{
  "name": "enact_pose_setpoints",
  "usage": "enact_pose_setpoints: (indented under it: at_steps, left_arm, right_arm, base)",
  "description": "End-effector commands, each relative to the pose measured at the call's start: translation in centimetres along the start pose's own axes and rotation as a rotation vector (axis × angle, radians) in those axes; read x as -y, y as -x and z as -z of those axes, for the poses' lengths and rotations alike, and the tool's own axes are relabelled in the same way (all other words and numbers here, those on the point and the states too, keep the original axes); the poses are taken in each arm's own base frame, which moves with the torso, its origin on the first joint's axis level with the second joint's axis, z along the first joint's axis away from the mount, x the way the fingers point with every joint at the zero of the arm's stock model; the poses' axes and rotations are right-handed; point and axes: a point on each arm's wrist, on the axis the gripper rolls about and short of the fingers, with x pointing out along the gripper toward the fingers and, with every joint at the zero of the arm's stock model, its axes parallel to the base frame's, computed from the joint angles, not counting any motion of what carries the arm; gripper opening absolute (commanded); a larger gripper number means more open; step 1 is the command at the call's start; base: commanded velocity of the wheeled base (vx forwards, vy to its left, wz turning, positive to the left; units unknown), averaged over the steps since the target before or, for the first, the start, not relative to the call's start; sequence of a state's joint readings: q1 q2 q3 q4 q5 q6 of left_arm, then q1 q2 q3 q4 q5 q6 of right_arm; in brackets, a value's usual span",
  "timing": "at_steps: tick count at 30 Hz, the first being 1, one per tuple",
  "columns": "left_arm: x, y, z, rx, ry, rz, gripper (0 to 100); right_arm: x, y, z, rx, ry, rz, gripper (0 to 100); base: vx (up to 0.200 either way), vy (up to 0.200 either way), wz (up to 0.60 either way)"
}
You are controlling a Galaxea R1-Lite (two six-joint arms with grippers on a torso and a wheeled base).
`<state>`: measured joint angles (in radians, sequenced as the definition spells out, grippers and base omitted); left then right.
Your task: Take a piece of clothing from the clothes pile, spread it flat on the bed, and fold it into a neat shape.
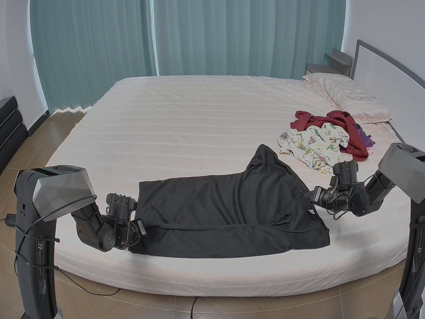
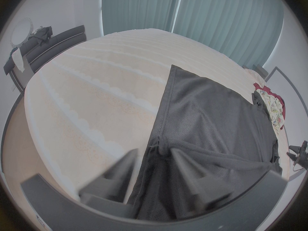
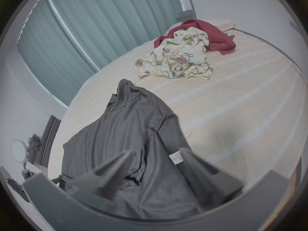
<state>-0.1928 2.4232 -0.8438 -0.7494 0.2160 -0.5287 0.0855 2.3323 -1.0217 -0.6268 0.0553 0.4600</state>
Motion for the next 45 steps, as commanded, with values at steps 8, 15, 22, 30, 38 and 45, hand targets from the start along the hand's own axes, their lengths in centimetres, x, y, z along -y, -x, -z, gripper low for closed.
enact_pose_setpoints:
  at_steps: [8, 15, 22, 30, 38, 45]
  left_arm:
    - [-1.3, 3.5, -3.4, 0.082, 0.115, 0.026, 100]
    - [-2.5, 8.1, -2.5, 0.017, 0.187, 0.118, 100]
    - [-3.3, 9.3, -0.6, -0.121, 0.224, 0.206, 100]
    - [-2.9, 7.8, 0.4, -0.152, 0.232, 0.239, 100]
    - [-2.5, 7.3, 1.3, -0.165, 0.225, 0.288, 100]
    - [-2.6, 6.7, 1.6, -0.169, 0.228, 0.286, 100]
  right_arm:
    - [1.0, 2.2, -0.5, 0.032, -0.19, 0.003, 100]
    - [1.2, 5.1, 3.2, -0.064, -0.27, 0.04, 100]
    - [2.6, 5.3, 5.1, -0.123, -0.113, -0.071, 100]
    - [5.9, 4.0, 5.4, -0.155, 0.002, -0.066, 100]
    - [6.2, 3.6, 5.9, -0.211, 0.0, -0.172, 100]
    - [6.4, 3.0, 6.0, -0.213, -0.002, -0.168, 0]
  base:
    - [0.0, 0.0, 0.0]
    - [0.0, 0.0, 0.0]
    - [0.0, 0.0, 0.0]
    - [0.0, 0.0, 0.0]
    - [0.0, 0.0, 0.0]
    - [0.0, 0.0, 0.0]
